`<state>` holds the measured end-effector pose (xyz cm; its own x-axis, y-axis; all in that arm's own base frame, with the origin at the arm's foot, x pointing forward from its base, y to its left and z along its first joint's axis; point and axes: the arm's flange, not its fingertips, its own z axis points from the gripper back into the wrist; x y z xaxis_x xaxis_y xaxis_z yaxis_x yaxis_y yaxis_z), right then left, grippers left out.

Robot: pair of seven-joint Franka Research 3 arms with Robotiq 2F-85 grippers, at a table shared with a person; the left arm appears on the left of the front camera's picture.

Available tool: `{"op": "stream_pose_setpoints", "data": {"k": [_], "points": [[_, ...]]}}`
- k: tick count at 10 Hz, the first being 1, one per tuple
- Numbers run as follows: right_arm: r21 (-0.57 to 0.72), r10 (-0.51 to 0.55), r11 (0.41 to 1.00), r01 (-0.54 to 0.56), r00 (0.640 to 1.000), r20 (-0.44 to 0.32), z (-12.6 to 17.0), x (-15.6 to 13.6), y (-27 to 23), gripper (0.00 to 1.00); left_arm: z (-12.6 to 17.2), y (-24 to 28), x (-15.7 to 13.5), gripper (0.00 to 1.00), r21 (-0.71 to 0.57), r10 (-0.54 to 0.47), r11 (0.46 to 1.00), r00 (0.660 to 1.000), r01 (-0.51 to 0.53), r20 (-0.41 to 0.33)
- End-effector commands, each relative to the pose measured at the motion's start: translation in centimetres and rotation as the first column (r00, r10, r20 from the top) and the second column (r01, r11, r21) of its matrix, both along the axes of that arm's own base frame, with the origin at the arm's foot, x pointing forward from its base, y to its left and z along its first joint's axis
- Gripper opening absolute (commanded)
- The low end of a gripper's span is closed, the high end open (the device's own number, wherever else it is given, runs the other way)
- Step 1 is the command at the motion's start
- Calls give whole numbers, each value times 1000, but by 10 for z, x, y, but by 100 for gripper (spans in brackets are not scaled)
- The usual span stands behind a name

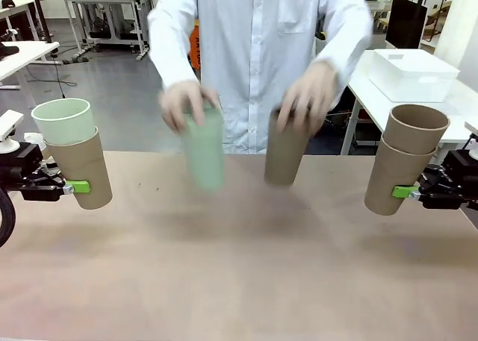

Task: Stack the cups and store them in the basket.
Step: Place the stack of Reusable plastic cups into the Pantry Basket.

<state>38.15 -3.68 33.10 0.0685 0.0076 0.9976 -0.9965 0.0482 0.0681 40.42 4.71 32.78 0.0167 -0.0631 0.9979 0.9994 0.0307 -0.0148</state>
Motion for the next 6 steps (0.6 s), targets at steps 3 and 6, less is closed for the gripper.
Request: {"op": "stream_pose_setpoints", "data": {"k": [3, 6], "points": [[2, -7, 1000, 7, 1000, 6, 4, 1, 0, 85, 5, 0, 1, 84, -5, 0, 1000, 1000, 0, 10], [2, -7, 1000, 7, 1000, 6, 4, 1, 0, 85, 5, 0, 1, 84, -5, 0, 1000, 1000, 0, 10]]}}
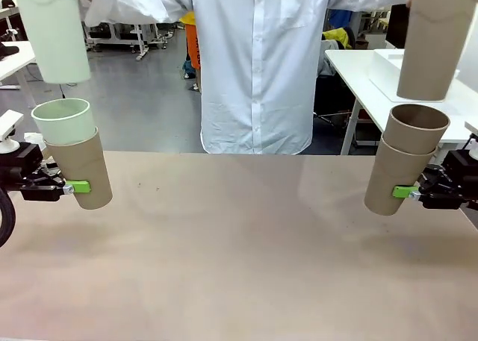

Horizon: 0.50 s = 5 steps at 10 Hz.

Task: Stack the cups and store them in the basket.
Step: Place the stack of Reusable plastic cups into the Pantry Basket.

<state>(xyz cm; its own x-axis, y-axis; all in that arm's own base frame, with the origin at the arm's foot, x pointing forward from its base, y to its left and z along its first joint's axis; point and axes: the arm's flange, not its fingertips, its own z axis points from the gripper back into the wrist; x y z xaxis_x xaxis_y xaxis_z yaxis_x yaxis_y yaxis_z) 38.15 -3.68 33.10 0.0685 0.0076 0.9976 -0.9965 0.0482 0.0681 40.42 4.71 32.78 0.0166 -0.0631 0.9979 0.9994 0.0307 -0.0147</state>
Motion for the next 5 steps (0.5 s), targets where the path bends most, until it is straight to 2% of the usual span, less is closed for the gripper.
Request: {"op": "stream_pose_setpoints", "data": {"k": [1, 5], "points": [[2, -7, 1000, 7, 1000, 6, 4, 1, 0, 85, 5, 0, 1, 84, -5, 0, 1000, 1000, 0, 10], [2, -7, 1000, 7, 1000, 6, 4, 1, 0, 85, 5, 0, 1, 84, -5, 0, 1000, 1000, 0, 10]]}}
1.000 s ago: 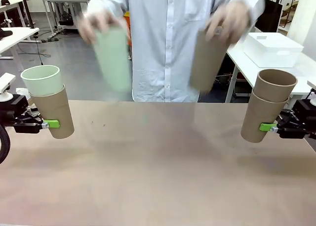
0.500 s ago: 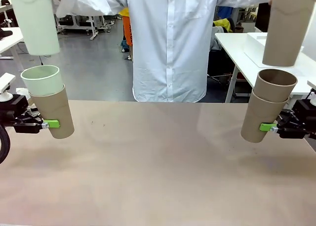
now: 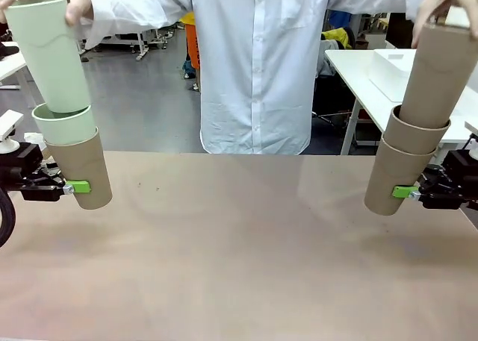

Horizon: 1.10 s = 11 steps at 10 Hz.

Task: Stack the cups and store them in the basket.
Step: Place the stack of Reusable plastic cups into the Pantry Basket.

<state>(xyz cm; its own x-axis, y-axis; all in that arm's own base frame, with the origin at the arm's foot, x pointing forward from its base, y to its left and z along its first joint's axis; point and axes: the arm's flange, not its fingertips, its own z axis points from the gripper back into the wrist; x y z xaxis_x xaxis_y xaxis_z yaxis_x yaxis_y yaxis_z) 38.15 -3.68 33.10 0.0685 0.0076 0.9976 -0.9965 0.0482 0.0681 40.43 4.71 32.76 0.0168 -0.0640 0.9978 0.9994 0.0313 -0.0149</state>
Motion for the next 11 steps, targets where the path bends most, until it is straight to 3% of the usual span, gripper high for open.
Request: {"op": "stream_pose_setpoints", "data": {"k": [1, 11], "points": [[2, -7, 1000, 7, 1000, 6, 4, 1, 0, 85, 5, 0, 1, 84, -6, -1, 1000, 1000, 1, 10], [2, -7, 1000, 7, 1000, 6, 4, 1, 0, 85, 5, 0, 1, 84, -6, -1, 1000, 1000, 1, 10]]}}
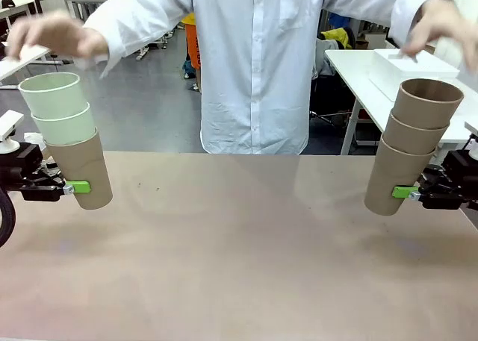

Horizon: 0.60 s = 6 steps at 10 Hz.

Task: Stack the cups and store them in the basket.
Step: Place the stack of Reusable plastic cups into the Pantry Basket.

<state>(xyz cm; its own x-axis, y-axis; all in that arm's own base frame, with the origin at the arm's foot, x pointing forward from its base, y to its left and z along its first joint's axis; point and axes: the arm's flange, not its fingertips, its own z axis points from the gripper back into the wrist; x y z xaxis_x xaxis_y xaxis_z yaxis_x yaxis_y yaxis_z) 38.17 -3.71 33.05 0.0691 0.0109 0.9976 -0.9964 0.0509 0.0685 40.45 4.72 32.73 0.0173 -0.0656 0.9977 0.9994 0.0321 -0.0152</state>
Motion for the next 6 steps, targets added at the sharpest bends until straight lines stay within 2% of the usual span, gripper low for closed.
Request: {"op": "stream_pose_setpoints", "data": {"k": [1, 6], "points": [[6, -4, 1000, 4, 1000, 7, 4, 1, 1, 85, 5, 0, 1, 84, -7, -2, 1000, 1000, 2, 10], [6, -4, 1000, 4, 1000, 7, 4, 1, 1, 85, 5, 0, 1, 84, -7, -2, 1000, 1000, 2, 10]]}}
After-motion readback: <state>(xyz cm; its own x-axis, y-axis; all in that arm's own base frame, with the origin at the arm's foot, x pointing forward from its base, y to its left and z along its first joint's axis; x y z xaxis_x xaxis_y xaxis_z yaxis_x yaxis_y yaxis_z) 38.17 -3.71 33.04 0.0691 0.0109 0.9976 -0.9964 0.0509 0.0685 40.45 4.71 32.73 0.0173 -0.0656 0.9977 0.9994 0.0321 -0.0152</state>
